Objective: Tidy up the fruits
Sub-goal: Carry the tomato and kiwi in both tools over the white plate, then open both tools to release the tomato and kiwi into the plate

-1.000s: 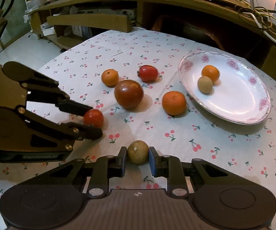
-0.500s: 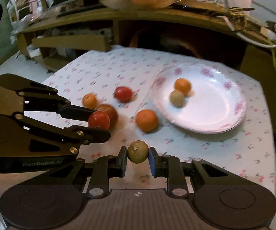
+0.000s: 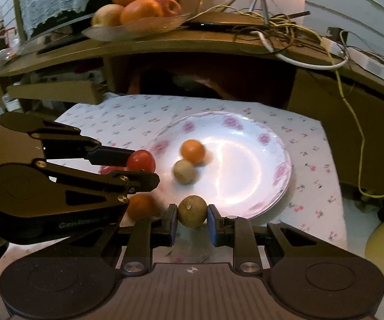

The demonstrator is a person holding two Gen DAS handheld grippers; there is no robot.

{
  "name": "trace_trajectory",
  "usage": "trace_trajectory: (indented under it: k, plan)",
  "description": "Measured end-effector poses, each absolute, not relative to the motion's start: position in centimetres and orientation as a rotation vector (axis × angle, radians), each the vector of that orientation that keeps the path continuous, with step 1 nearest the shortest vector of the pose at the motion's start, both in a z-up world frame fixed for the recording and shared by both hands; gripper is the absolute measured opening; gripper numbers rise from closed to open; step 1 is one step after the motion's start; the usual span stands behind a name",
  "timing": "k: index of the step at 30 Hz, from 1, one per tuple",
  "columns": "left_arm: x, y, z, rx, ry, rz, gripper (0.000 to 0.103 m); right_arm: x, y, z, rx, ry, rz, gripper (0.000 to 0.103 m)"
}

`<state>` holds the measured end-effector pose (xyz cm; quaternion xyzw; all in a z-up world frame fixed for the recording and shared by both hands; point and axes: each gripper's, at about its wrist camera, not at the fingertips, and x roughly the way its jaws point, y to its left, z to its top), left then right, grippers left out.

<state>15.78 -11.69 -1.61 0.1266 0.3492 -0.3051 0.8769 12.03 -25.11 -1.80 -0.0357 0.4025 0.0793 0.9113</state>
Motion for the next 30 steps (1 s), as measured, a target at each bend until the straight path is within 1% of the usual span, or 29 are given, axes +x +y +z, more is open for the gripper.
trace_trajectory:
  k: [8, 16, 17, 20, 21, 30]
  plan:
    - [17.3, -12.3, -3.0, 0.284, 0.745, -0.597, 0.036, 14.3, -25.5, -3.0, -0.123, 0.824, 0.130, 0.024]
    - [18.1, -12.4, -3.0, 0.281, 0.743, -0.578, 0.037, 15.6, -26.1, -3.7, -0.125, 0.827, 0.093, 0.025]
    - [18.1, -12.4, -2.9, 0.279, 0.740, -0.575, 0.037, 15.7, -26.2, -3.6, -0.121, 0.827, 0.091, 0.026]
    - [18.1, -12.1, -2.4, 0.269, 0.734, -0.570, 0.041, 15.6, -26.3, -3.3, -0.116, 0.814, 0.086, 0.033]
    - [18.1, -12.1, -2.2, 0.271, 0.729, -0.567, 0.041, 15.6, -26.4, -3.3, -0.115, 0.812, 0.086, 0.034]
    - [16.9, -9.9, 1.3, 0.260, 0.661, -0.540, 0.043, 15.3, -26.7, -1.1, -0.077, 0.742, 0.072, 0.034]
